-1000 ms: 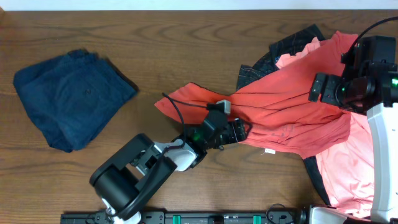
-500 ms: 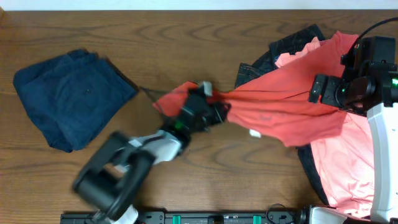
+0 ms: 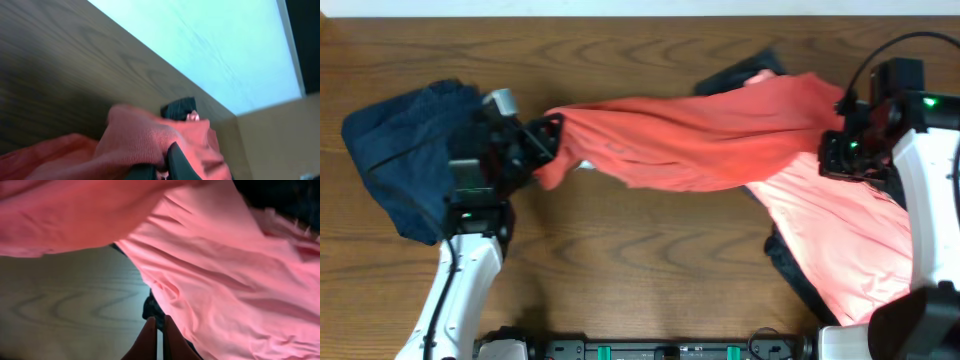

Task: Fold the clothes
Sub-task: 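Pull the shirt left with the left gripper while the right gripper releases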

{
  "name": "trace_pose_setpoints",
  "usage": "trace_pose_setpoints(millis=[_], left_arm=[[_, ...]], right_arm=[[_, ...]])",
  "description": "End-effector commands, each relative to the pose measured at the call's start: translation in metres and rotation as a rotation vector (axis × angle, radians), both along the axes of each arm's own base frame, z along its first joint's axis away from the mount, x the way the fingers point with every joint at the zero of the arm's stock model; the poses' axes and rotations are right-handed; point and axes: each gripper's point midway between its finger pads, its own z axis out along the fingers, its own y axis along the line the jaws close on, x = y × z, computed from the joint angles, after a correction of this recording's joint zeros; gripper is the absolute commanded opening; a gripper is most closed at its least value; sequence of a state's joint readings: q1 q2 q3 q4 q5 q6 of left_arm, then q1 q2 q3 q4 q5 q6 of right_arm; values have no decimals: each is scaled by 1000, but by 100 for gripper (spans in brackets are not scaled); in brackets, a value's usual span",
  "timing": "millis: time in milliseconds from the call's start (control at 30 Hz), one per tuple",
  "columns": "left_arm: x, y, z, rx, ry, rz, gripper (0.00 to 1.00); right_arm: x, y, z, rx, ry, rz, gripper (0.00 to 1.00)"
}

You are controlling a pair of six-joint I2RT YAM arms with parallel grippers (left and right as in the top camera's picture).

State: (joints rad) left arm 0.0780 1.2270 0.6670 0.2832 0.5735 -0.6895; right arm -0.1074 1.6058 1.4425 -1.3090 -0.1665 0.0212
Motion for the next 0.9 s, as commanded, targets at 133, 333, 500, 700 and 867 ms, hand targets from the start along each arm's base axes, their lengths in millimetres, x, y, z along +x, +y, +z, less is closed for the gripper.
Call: trace_pose_setpoints(millis=[133, 333, 500, 700, 867], left_arm=[[0, 37, 5, 48, -31, 74, 6], [-3, 36, -5, 63, 6, 64, 6], [-7, 35, -13, 84, 34, 52, 6], [-9, 35, -18, 106, 46, 40, 6], [-8, 40, -20, 184, 25, 41, 6]], right_arm=[[-14, 59, -74, 149, 119, 272, 7], [-3, 109, -128, 183, 72, 445, 7], [27, 136, -159, 133, -24, 486, 3], [54, 105, -196, -85, -47, 374, 1], [60, 8, -221, -398, 26, 134, 1]])
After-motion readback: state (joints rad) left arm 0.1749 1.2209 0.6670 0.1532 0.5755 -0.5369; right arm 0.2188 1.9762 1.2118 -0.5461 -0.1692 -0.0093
